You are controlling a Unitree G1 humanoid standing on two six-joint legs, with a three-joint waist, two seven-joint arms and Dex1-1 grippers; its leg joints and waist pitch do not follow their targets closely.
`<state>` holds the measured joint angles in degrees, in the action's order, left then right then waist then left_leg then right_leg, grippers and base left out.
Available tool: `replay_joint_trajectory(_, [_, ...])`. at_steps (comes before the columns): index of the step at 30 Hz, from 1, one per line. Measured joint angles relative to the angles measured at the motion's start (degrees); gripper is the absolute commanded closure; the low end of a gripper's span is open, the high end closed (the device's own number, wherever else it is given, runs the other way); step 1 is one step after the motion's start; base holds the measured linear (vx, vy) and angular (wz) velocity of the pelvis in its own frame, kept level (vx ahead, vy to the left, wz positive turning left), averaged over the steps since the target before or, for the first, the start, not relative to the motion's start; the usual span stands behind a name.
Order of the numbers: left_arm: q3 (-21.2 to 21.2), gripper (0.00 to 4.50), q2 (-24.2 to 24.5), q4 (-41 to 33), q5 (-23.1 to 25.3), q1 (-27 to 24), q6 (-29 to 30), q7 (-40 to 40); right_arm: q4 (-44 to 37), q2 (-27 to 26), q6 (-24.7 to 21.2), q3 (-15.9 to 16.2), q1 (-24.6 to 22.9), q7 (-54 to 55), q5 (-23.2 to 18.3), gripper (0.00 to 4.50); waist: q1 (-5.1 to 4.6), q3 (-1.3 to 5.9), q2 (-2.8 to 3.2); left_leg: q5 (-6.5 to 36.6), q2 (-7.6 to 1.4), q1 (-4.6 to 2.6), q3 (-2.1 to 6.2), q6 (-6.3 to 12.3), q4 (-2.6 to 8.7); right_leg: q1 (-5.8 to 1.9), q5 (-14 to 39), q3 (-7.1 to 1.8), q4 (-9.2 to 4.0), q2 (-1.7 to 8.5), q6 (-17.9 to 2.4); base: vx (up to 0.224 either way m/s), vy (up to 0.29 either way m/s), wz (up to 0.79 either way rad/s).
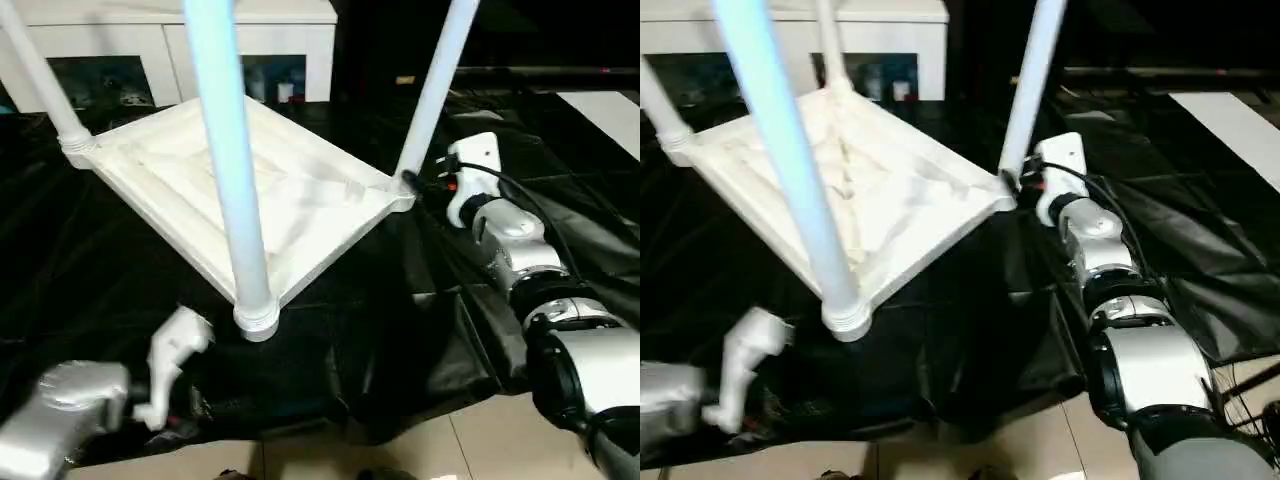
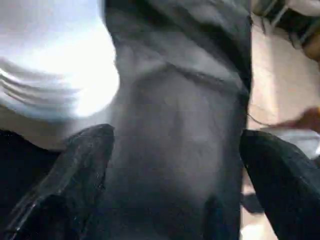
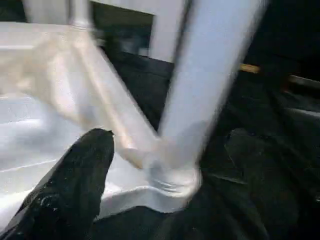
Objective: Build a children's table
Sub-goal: Rotate table base
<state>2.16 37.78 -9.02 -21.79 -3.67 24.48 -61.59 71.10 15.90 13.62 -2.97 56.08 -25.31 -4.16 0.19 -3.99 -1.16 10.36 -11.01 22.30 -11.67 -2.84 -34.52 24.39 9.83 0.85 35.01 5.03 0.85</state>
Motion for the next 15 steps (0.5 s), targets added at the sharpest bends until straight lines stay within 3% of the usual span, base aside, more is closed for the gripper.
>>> replay_joint_trajectory(3, [-2.0,0.04,-1.0,1.1,-2.0,1.4,-0.6,0.7,-2.5,-0.5,0.8,0.3,-1.8,-4.3,-0.3,0.46,0.22,0.00,-0.04,0.0,0.00,0.02,0.00,-0.02,-0.02,-0.01,0.0,0.00,0.00,0.01,0.0,0.000,0.000,0.00])
replay_joint_trajectory(8, [-7.3,0.04,-2.4,1.5,-6.7,6.3,-0.8,1.2,-5.0,-0.6,0.7,1.2,-5.4,-4.7,-0.4,0.46,1.43,-0.01,-0.01,-0.1,0.05,0.03,-0.08,-0.11,-0.09,-0.05,-0.1,-0.05,-0.01,0.08,-0.1,0.000,0.000,0.00])
replay_joint_trajectory(15, [-8.6,0.04,-5.4,3.4,-9.0,8.0,-1.9,2.1,-8.2,1.1,-0.8,1.2,-12.1,-2.2,1.5,0.46,1.71,0.01,-0.04,-0.1,0.01,-0.09,-0.10,-0.13,-0.08,-0.14,-0.1,-0.03,0.03,0.06,-0.1,0.000,0.000,0.00])
